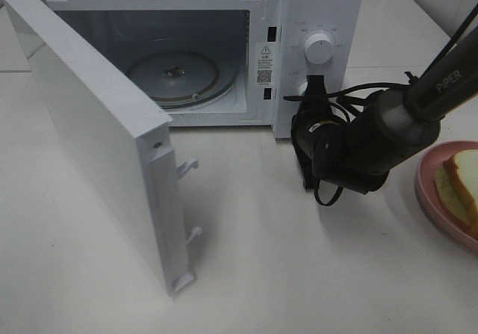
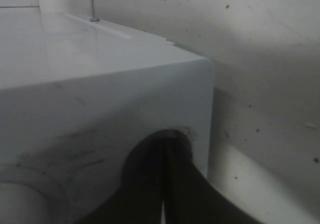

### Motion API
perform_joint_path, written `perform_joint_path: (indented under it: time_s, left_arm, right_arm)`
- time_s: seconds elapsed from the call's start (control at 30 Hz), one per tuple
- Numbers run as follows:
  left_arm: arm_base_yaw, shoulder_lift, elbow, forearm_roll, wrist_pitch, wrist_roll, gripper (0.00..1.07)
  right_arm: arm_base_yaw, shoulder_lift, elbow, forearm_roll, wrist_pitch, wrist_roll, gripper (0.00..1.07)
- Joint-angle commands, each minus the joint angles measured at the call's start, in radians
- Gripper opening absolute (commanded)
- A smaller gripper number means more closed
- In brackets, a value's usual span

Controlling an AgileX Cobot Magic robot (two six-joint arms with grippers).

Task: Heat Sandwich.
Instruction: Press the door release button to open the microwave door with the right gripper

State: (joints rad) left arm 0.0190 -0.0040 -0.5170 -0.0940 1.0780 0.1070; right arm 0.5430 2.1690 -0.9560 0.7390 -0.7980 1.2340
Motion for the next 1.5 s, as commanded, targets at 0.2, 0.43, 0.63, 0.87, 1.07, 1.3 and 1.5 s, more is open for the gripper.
perform_joint_path:
  time_s: [0.2,0.43,0.63,0.87,1.07,1.3,1.5]
  left_arm:
    - [0.003,-0.02,-0.001,-0.001,-0.01,0.0,1.0]
    - [0.003,-0.02,-0.001,-0.001,-0.01,0.0,1.0]
    - [0.003,-0.02,-0.001,-0.001,-0.01,0.0,1.0]
    - [0.003,-0.02,-0.001,-0.001,-0.01,0.001,1.0]
    - [0.003,-0.02,-0.001,-0.001,-0.01,0.001,1.0]
    - [0.003,-0.02,-0.001,-0.001,-0.01,0.001,1.0]
    - [0.003,-0.02,-0.001,-0.001,-0.01,0.001,1.0]
  right_arm:
    - [-0.05,-0.017,-0.107,-0.154,-0.197,0.018,0.0]
    - [-0.049,-0.071,-0.051,-0.157,-0.078,0.01,0.0]
    - [-0.024,-0.084,0.0,-0.15,-0.067,0.02,0.0]
    - [-0.012,-0.117,0.058,-0.152,-0.065,0.021,0.0]
    - [0.008,-0.133,0.11,-0.157,-0.037,0.045,0.0]
    - [0.02,-0.179,0.203,-0.164,-0.01,0.069,0.01]
    - [0.02,-0.261,0.289,-0.192,0.016,0.045,0.01]
